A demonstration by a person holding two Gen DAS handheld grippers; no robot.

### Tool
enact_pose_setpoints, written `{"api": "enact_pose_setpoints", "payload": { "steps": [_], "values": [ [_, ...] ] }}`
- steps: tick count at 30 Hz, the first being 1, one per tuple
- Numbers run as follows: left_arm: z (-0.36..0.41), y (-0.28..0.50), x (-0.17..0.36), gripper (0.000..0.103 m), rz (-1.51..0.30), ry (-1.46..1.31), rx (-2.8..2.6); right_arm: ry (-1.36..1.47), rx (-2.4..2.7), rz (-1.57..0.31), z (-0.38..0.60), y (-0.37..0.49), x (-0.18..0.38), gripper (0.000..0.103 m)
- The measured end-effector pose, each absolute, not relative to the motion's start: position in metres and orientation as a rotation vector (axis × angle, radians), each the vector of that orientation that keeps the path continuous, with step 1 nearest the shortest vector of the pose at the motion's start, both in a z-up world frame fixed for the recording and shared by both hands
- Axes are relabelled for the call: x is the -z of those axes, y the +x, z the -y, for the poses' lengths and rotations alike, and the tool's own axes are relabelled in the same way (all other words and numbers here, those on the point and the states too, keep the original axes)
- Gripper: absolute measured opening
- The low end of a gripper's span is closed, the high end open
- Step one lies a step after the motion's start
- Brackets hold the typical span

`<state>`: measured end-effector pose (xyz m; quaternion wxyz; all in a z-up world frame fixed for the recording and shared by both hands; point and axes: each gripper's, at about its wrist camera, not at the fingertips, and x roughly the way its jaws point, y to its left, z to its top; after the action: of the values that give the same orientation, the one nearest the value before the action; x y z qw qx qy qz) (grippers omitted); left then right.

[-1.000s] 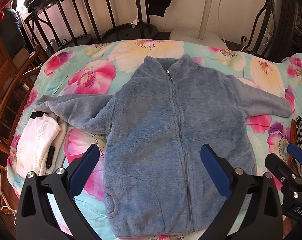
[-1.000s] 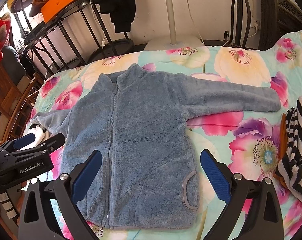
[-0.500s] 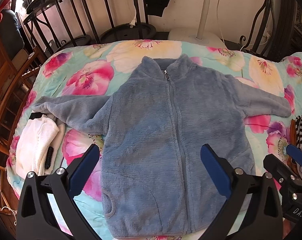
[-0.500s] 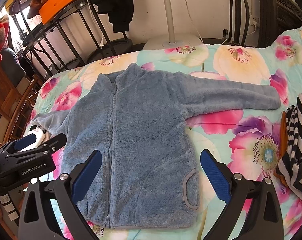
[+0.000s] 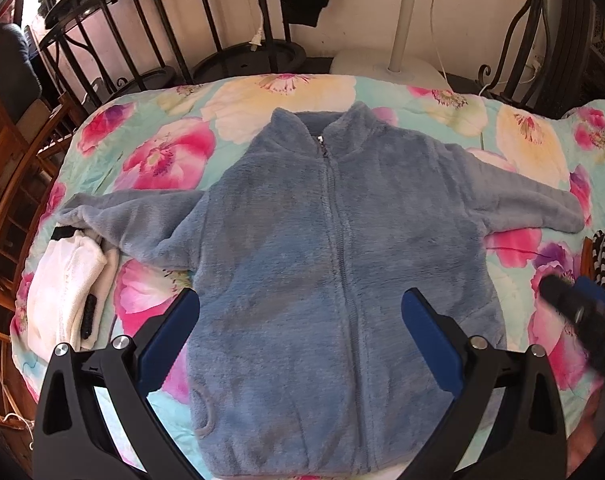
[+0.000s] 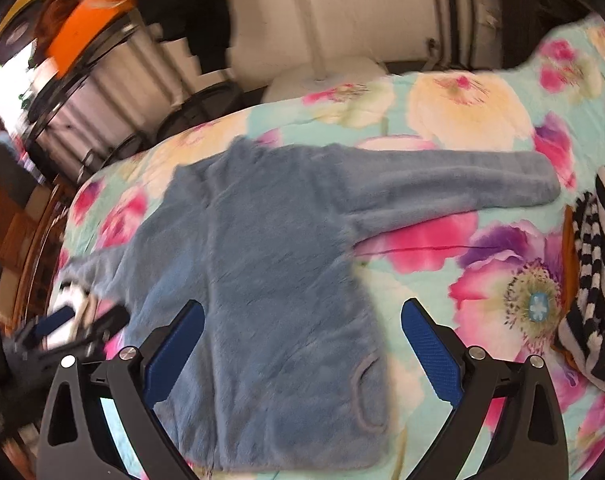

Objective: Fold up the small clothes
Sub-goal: 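Grasp the blue jacket's sleeve cuff with the right gripper and lift it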

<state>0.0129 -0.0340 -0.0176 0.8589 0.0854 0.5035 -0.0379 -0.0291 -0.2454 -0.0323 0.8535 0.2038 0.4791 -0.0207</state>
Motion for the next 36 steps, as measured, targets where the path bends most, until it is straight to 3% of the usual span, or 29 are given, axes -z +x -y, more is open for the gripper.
{"api": "enact_pose_setpoints", "payload": {
  "steps": [12, 16, 21, 29, 30, 32, 33, 34, 36],
  "values": [
    [0.129, 0.024, 0.067, 0.098, -1.097, 0.391, 0.164, 0.928, 0.288, -0.984, 0.417, 0.016, 0.095, 0.099],
    [0.161, 0.023, 0.086, 0.099, -1.047, 0.532, 0.161, 0.994, 0.366, -0.928, 0.461, 0.023, 0.114, 0.098],
    [0.202, 0.045, 0.101, 0.098, -1.023, 0.540, 0.200, 1.065, 0.409, -0.940, 0.495, 0.032, 0.142, 0.088],
    [0.265, 0.071, 0.140, 0.098, -0.961, 0.617, 0.259, 1.061, 0.477, -0.967, 0.499, 0.031, 0.163, 0.082],
    [0.268, 0.075, 0.142, 0.098, -0.965, 0.600, 0.262, 1.045, 0.483, -0.969, 0.498, 0.033, 0.165, 0.076],
    [0.268, 0.086, 0.144, 0.098, -0.986, 0.536, 0.276, 0.996, 0.492, -0.962, 0.498, 0.035, 0.166, 0.049],
    [0.268, 0.093, 0.148, 0.098, -1.000, 0.507, 0.286, 0.979, 0.492, -0.957, 0.497, 0.036, 0.164, 0.028],
    [0.269, 0.097, 0.152, 0.099, -1.012, 0.501, 0.290, 0.955, 0.487, -0.941, 0.497, 0.038, 0.160, 0.018],
    [0.267, 0.107, 0.168, 0.099, -1.080, 0.476, 0.308, 0.909, 0.468, -0.898, 0.492, 0.042, 0.145, 0.016]
  ]
}}
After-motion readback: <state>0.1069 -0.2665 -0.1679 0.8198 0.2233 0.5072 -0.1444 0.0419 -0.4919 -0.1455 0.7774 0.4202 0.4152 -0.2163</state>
